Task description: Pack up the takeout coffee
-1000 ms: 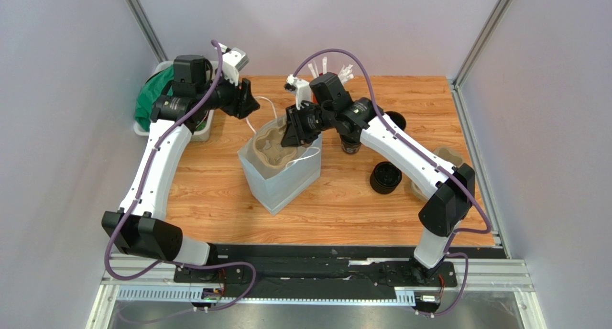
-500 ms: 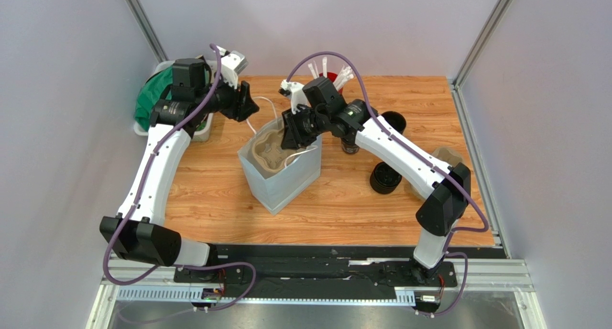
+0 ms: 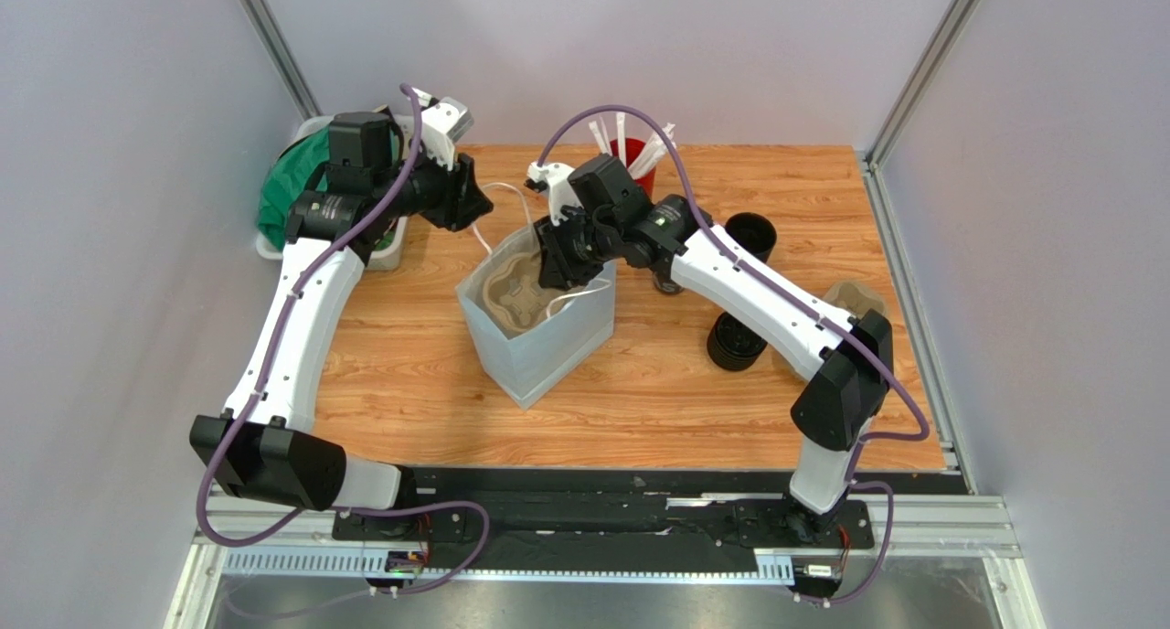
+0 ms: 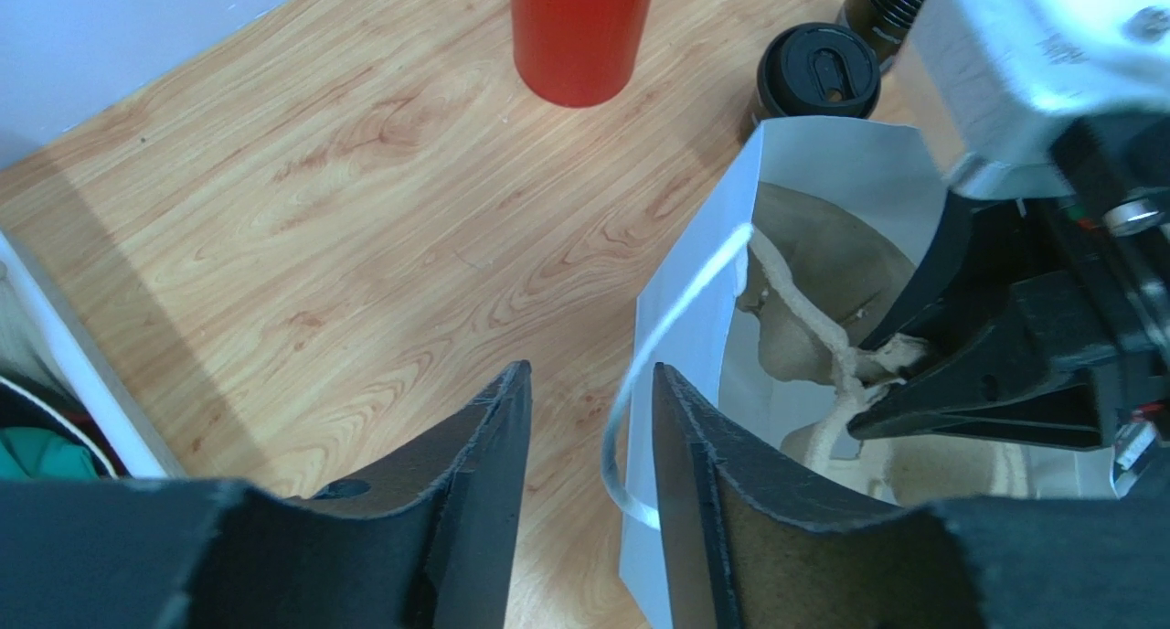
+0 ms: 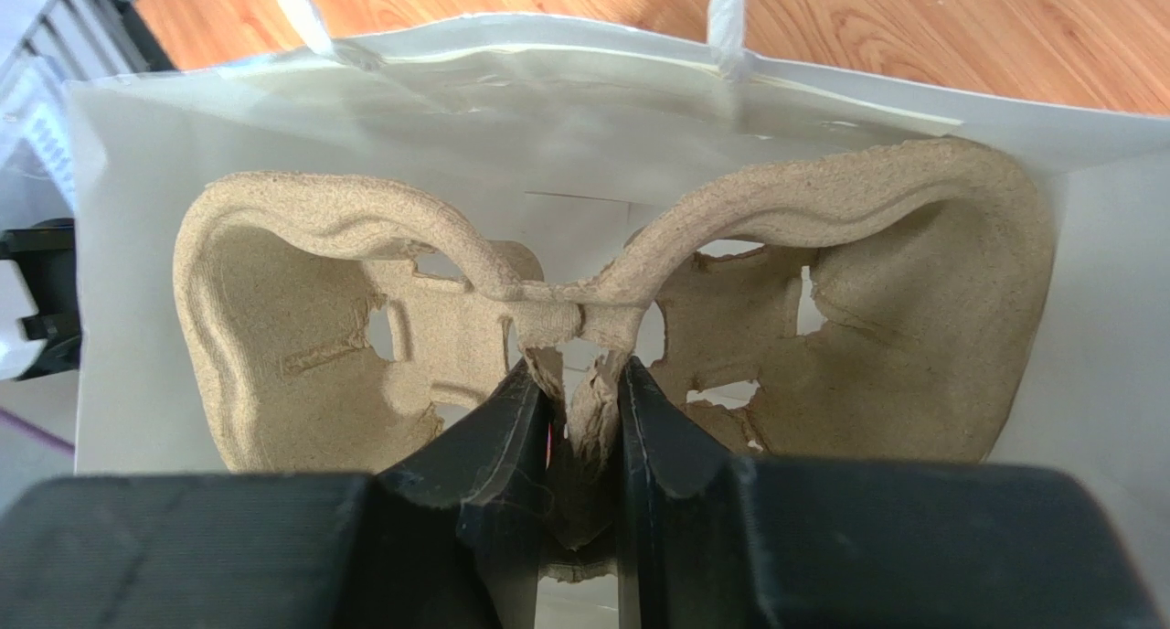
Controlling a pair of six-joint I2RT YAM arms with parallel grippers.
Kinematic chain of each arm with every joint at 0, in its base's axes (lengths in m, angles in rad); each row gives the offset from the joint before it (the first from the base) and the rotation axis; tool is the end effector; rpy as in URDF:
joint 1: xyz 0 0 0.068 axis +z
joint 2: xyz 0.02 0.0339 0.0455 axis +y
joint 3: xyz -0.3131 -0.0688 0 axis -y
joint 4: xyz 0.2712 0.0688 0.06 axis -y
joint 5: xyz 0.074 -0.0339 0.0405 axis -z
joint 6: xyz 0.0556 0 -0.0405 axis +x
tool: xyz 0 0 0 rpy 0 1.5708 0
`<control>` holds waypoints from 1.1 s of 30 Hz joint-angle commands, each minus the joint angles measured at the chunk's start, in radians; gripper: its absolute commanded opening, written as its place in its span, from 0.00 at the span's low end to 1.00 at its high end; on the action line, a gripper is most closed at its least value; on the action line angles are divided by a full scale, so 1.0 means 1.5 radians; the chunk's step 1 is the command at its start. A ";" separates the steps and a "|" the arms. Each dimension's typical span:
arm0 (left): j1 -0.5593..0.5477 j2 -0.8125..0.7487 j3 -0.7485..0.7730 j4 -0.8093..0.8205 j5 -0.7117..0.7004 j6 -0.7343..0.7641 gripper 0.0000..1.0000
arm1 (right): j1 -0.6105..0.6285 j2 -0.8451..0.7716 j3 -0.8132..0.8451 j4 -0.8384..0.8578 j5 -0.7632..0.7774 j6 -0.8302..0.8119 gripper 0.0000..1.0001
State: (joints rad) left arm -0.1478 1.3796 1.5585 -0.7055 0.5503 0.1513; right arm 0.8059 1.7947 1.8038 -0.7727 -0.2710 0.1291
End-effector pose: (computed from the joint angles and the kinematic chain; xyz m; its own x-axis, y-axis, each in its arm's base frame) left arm 0.3139 -0.0761 0.4672 -0.4051 0.1902 -0.8943 0.6411 0.7565 -0.1295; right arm 0.3025 0.3366 0.3930 -0.5816 -0.4268 -0.6925 -0.7605 0.5875 0.2766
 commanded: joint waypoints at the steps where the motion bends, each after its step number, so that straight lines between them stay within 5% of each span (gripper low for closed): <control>1: 0.004 -0.012 0.002 0.014 0.024 -0.014 0.44 | 0.009 0.026 0.033 -0.018 0.047 -0.022 0.22; 11: -0.003 -0.027 -0.024 0.040 0.006 -0.023 0.23 | 0.018 0.055 0.056 -0.068 0.065 -0.022 0.22; 21: -0.037 -0.057 -0.071 0.095 -0.122 -0.059 0.04 | 0.020 0.071 0.090 -0.130 0.072 -0.046 0.22; 33: -0.038 -0.027 -0.062 0.119 -0.243 -0.089 0.04 | 0.028 0.082 0.084 -0.157 0.074 -0.073 0.22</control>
State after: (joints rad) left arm -0.2035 1.3354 1.4460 -0.5766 0.2539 0.0463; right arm 0.8391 1.9099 1.8992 -0.9863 -0.1661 0.0486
